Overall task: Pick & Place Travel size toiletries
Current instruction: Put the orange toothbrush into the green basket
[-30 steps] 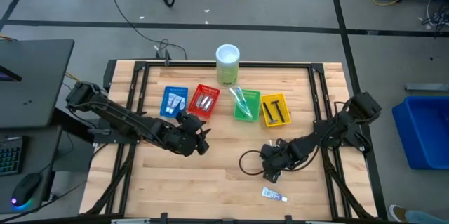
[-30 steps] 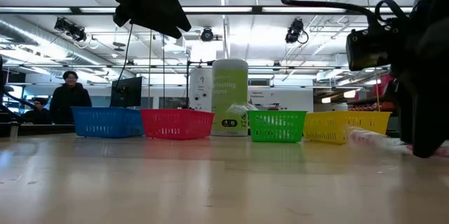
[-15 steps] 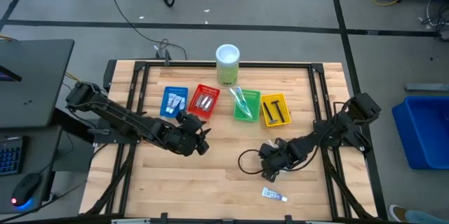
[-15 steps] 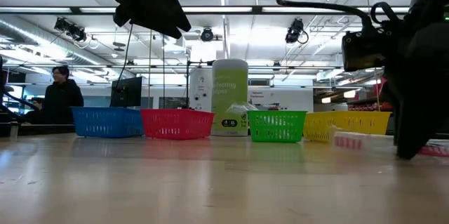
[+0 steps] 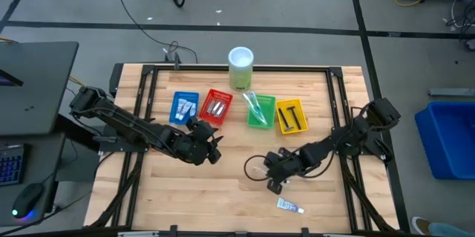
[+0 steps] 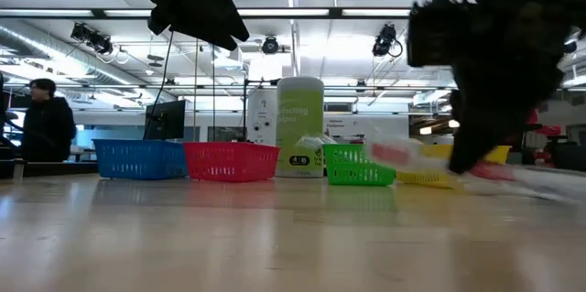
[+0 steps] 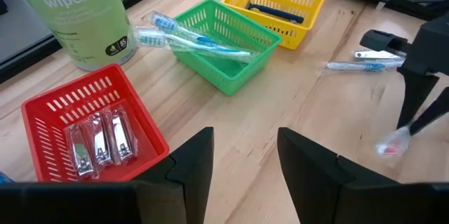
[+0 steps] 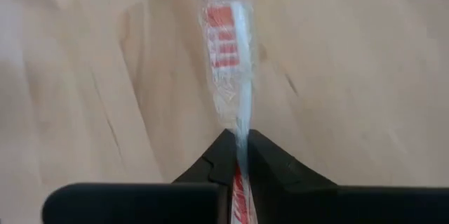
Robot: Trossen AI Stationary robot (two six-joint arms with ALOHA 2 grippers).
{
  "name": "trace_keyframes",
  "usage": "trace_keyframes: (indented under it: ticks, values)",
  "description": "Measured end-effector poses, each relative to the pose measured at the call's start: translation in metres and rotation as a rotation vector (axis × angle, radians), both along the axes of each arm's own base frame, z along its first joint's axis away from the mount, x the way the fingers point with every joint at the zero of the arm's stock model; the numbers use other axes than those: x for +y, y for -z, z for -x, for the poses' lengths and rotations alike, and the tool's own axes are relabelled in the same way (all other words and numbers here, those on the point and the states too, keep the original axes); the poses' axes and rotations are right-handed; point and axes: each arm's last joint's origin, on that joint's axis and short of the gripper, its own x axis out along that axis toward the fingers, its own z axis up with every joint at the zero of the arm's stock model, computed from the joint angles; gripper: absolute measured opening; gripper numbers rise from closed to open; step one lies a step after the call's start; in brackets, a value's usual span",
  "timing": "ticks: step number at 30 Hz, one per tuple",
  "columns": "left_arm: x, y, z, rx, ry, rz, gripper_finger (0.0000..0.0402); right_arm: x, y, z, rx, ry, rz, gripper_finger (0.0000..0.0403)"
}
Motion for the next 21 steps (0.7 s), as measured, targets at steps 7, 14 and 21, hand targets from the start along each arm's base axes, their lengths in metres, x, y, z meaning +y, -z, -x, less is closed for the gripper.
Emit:
trace_keyframes:
  ticks: [7, 14, 21]
  values:
    - [0.0, 0.0, 0.0, -0.001, -0.002, -0.002, 0.0166, -0.016, -0.028, -0.03, -0.119, -0.034, 0.082, 0.0031]
    - [0.0, 0.0, 0.0, -0.001, -0.002, -0.002, 0.0166, -0.053, -0.053, -0.057, -0.228, 0.085, 0.274, 0.003]
    - [0.0, 0.0, 0.0, -0.001, -0.002, -0.002, 0.0166, -0.105, -0.073, -0.079, -0.332, 0.221, 0.391, 0.0032]
